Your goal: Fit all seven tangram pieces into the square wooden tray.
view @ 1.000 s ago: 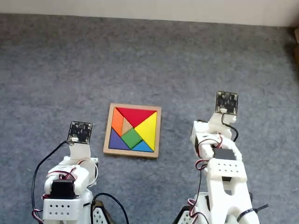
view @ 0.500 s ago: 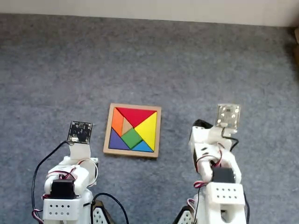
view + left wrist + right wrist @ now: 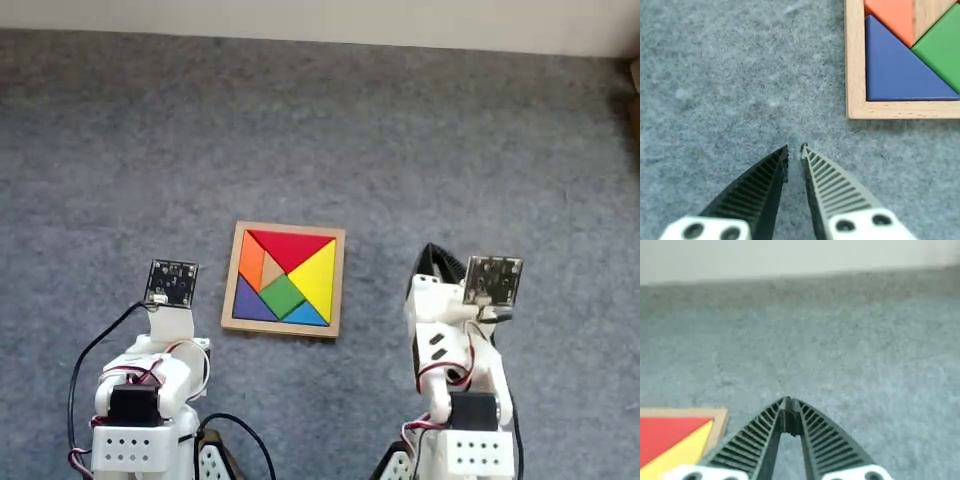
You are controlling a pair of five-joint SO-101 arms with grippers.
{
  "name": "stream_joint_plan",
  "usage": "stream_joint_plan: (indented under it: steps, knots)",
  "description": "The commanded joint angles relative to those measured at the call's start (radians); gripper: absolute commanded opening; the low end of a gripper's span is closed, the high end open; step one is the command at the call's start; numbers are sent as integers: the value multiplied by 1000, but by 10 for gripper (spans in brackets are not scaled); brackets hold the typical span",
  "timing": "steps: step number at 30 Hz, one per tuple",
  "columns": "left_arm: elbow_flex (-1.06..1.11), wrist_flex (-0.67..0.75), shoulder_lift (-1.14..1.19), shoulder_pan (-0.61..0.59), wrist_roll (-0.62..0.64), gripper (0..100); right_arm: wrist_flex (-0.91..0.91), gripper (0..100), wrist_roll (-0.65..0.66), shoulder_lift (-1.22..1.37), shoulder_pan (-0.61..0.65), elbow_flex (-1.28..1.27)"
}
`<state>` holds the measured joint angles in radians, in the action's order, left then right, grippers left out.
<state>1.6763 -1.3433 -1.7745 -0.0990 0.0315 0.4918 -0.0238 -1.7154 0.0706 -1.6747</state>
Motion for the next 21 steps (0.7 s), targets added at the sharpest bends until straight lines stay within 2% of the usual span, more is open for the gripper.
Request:
stream_joint_plan:
  steps: [1,21]
  knots:
    - [21,-3,-47,1,5,67,2,13,5,-110,15,-51]
    - [21,-3,-47,1,5,67,-1,13,11,-116,15,-74]
